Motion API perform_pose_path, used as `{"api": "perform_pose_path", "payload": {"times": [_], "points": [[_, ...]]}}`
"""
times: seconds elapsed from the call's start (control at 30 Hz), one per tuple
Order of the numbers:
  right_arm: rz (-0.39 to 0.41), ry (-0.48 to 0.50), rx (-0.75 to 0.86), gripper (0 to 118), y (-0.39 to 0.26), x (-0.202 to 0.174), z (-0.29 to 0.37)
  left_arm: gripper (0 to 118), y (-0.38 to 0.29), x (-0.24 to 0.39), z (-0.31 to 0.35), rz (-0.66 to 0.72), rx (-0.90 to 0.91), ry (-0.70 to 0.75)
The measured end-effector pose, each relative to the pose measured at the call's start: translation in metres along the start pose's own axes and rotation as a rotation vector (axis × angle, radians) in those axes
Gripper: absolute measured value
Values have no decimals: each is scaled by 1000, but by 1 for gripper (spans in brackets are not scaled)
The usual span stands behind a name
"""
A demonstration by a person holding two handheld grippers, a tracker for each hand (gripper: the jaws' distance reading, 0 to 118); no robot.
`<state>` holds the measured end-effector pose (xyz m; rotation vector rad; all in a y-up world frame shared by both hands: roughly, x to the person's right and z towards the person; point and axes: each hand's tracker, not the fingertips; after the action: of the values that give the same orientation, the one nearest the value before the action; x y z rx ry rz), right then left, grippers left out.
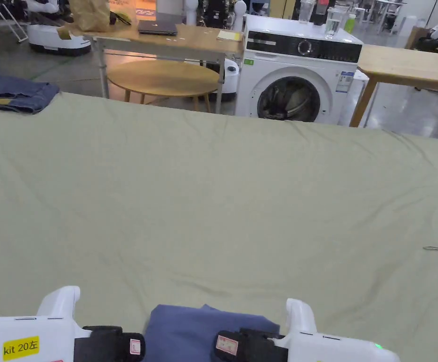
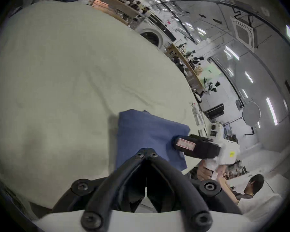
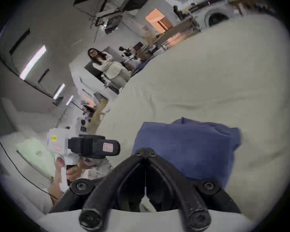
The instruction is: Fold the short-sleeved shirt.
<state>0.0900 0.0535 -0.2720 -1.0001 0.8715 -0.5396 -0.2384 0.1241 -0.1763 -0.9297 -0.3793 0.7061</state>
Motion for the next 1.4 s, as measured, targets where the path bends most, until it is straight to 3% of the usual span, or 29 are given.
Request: {"api": "perform_pose_path", "payload": {"times": [0.07,0.17,0.2,0.27,0.3,0.33,0.4,0.43,0.57,0.6,0.63,0.7,0.73,0.83,1.07,1.27,1.4], "points": [[-32,-8,-28,0,1,27,-4,0,5,-28,5,6,-3,-1],[-284,198,0,0,-2,69,0,0,8,-17,-8,-1,-34,-20],[-319,205,9,0,-3,77,0,0,18,-57,-2,-1,-45,-31],[-385,250,19,0,-5,85,-2,0,23,-58,-7,1,-71,-71],[-419,268,29,0,-7,88,-2,6,33,-66,-11,-8,-87,-89],[-418,271,38,0,-8,90,-2,32,37,-67,-17,-7,-104,-122],[-406,271,35,0,-10,87,-2,112,41,-67,-37,9,-161,-156],[-406,273,36,0,-10,86,-1,117,43,-64,-40,1,-177,-169],[-408,274,37,0,-11,86,-1,113,53,-69,-80,59,-260,-226],[-407,273,36,0,-10,85,-1,107,52,-71,-89,92,-296,-267],[-406,271,35,0,-10,84,-1,94,52,-71,-99,118,-307,-325],[-400,265,30,0,-9,81,-2,35,49,-77,-103,133,-299,-314],[-398,256,29,0,-9,80,-1,35,48,-77,-107,91,-307,-206],[-391,236,23,0,-7,72,3,32,50,-81,-94,111,-299,-285],[-284,174,68,0,-3,30,39,30,76,-99,-26,76,-237,-180],[-228,102,111,0,-13,14,61,30,149,-181,100,59,-157,88],[-231,71,135,0,-18,9,64,30,192,-239,166,66,-165,180]]}}
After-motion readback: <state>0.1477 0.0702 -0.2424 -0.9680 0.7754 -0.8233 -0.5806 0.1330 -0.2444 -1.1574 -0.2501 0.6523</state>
